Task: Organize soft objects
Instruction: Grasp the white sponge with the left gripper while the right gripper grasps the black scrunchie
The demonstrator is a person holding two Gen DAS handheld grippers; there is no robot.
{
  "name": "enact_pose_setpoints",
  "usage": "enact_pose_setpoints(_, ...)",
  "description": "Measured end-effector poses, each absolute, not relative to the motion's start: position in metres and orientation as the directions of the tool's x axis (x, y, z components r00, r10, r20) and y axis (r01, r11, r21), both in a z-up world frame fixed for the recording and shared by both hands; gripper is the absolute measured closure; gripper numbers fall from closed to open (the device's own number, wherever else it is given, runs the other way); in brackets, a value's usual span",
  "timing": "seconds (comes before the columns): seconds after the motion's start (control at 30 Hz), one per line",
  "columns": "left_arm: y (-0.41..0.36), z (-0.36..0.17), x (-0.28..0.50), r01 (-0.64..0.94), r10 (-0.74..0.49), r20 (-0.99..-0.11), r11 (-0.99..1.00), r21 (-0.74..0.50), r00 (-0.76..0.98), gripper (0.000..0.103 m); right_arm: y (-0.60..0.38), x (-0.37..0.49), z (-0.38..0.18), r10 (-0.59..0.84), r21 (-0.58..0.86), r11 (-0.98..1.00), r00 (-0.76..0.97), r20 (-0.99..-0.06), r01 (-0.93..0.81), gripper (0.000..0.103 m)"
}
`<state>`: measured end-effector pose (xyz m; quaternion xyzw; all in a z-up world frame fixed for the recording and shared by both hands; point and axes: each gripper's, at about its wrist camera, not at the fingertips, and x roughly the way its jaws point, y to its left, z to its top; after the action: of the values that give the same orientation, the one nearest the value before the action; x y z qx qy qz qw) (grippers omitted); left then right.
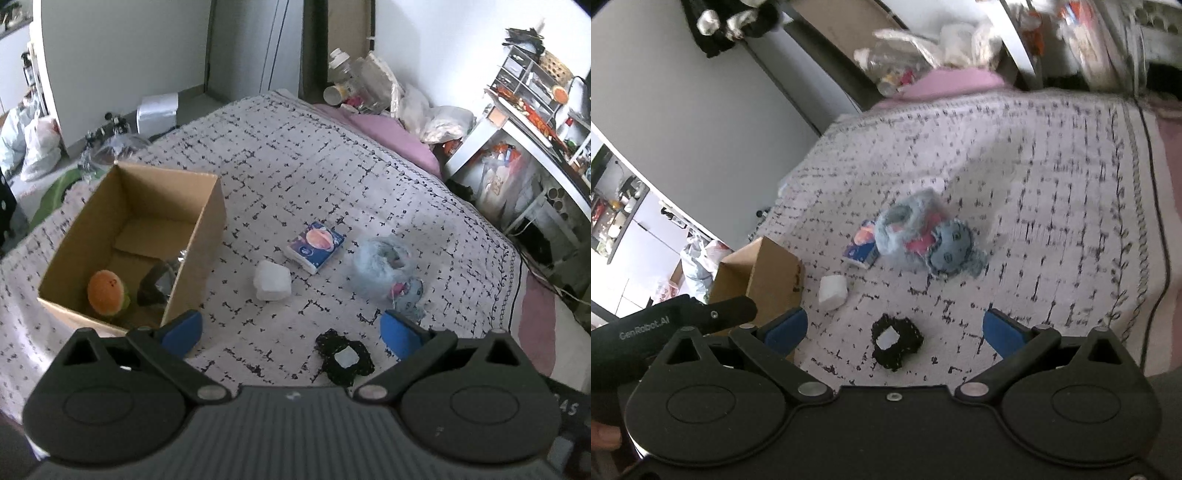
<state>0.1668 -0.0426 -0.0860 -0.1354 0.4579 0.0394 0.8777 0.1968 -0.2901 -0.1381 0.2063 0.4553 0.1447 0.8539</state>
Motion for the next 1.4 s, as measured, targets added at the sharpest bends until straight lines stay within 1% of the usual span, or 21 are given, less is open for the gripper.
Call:
enact_pose_setpoints(0.03, -0.041, -0.090, 0.169, -0.199, -0.059, -0.818, 0.958, -0.209, 0.573, 0.003, -0.290, 0.199, -0.143, 0.438, 0.492, 0.870, 0.533, -0.724, -0.046, 0.005)
enact_pose_setpoints(0.07, -0.040, -0.094, 0.172, -0.206, -0.063, -0.820, 0.954, -0.217, 0.569, 0.003, -0.291, 0.202, -0.149, 0.442, 0.503, 0.864, 0.519, -0.732, -0.026, 0.007)
enact_pose_setpoints(0.13, -0.039, -0.100, 0.176, -0.217, -0.062, -0.819, 0.950, -0.222, 0.570, 0.004, -0.292, 0.206, -0.160, 0.453, 0.527, 0.850, 0.498, -0.740, 0.010, 0.013)
enact_pose_setpoints(0.23, -0.040, -0.110, 0.186, -0.220, -0.070, -0.826, 0.948, -0.230, 0.560, 0.010, -0.291, 0.214, -0.174, 0.475, 0.557, 0.829, 0.466, -0.746, 0.048, 0.018)
enact_pose_setpoints(0.3, -0.040, -0.116, 0.193, -0.229, -0.077, -0.831, 0.944, -0.239, 0.551, 0.016, -0.289, 0.218, -0.184, 0.490, 0.572, 0.818, 0.447, -0.749, 0.061, 0.018)
enact_pose_setpoints(0.4, -0.039, -0.123, 0.200, -0.223, -0.086, -0.827, 0.943, -0.248, 0.555, 0.022, -0.284, 0.223, -0.196, 0.496, 0.575, 0.814, 0.422, -0.759, 0.077, 0.022)
enact_pose_setpoints(0.47, -0.037, -0.131, 0.205, -0.232, -0.090, -0.832, 0.939, -0.255, 0.547, 0.037, -0.281, 0.227, -0.203, 0.505, 0.582, 0.809, 0.408, -0.761, 0.083, 0.023)
enact_pose_setpoints(0.57, -0.035, -0.143, 0.213, -0.234, -0.099, -0.837, 0.937, -0.261, 0.539, 0.044, -0.276, 0.233, -0.214, 0.511, 0.582, 0.807, 0.378, -0.772, 0.097, 0.027)
enact_pose_setpoints(0.8, -0.040, -0.166, 0.228, -0.197, -0.086, -0.843, 0.955, -0.222, 0.531, 0.045, -0.265, 0.244, -0.230, 0.506, 0.567, 0.818, 0.346, -0.790, 0.097, 0.028)
enact_pose_setpoints(0.93, -0.041, -0.178, 0.237, -0.203, -0.077, -0.849, 0.956, -0.212, 0.523, 0.045, -0.257, 0.249, -0.236, 0.501, 0.555, 0.828, 0.333, -0.799, 0.086, 0.028)
enact_pose_setpoints(1.07, -0.045, -0.186, 0.244, -0.216, -0.048, -0.833, 0.956, -0.198, 0.551, 0.045, -0.246, 0.253, -0.239, 0.472, 0.520, 0.852, 0.345, -0.812, 0.059, 0.030)
enact_pose_setpoints(1.1, -0.047, -0.188, 0.246, -0.221, -0.032, -0.834, 0.958, -0.182, 0.551, 0.045, -0.242, 0.253, -0.238, 0.462, 0.506, 0.862, 0.349, -0.815, 0.042, 0.033)
enact_pose_setpoints(1.13, -0.048, -0.190, 0.247, -0.227, -0.013, -0.835, 0.960, -0.165, 0.550, 0.045, -0.239, 0.253, -0.237, 0.452, 0.491, 0.871, 0.353, -0.820, 0.025, 0.040)
enact_pose_setpoints(1.17, -0.049, -0.194, 0.249, -0.237, 0.005, -0.837, 0.960, -0.149, 0.547, 0.045, -0.237, 0.253, -0.237, 0.443, 0.479, 0.878, 0.355, -0.823, 0.015, 0.045)
enact_pose_setpoints(1.2, -0.048, -0.198, 0.252, -0.252, 0.022, -0.844, 0.958, -0.136, 0.537, 0.045, -0.236, 0.253, -0.237, 0.434, 0.467, 0.884, 0.359, -0.826, 0.007, 0.059)
enact_pose_setpoints(1.23, -0.046, -0.202, 0.254, -0.271, 0.031, -0.851, 0.953, -0.133, 0.525, 0.045, -0.236, 0.253, -0.238, 0.435, 0.468, 0.884, 0.357, -0.826, 0.006, 0.068)
enact_pose_setpoints(1.27, -0.044, -0.205, 0.255, -0.286, 0.031, -0.856, 0.948, -0.138, 0.516, 0.045, -0.239, 0.254, -0.240, 0.456, 0.491, 0.871, 0.351, -0.818, 0.015, 0.068)
enact_pose_setpoints(1.33, -0.040, -0.212, 0.257, -0.312, 0.041, -0.858, 0.939, -0.142, 0.513, 0.045, -0.246, 0.255, -0.243, 0.486, 0.533, 0.845, 0.351, -0.800, 0.045, 0.074)
enact_pose_setpoints(1.4, -0.039, -0.217, 0.259, -0.346, 0.065, -0.862, 0.929, -0.132, 0.503, 0.045, -0.253, 0.254, -0.244, 0.507, 0.566, 0.821, 0.362, -0.782, 0.072, 0.076)
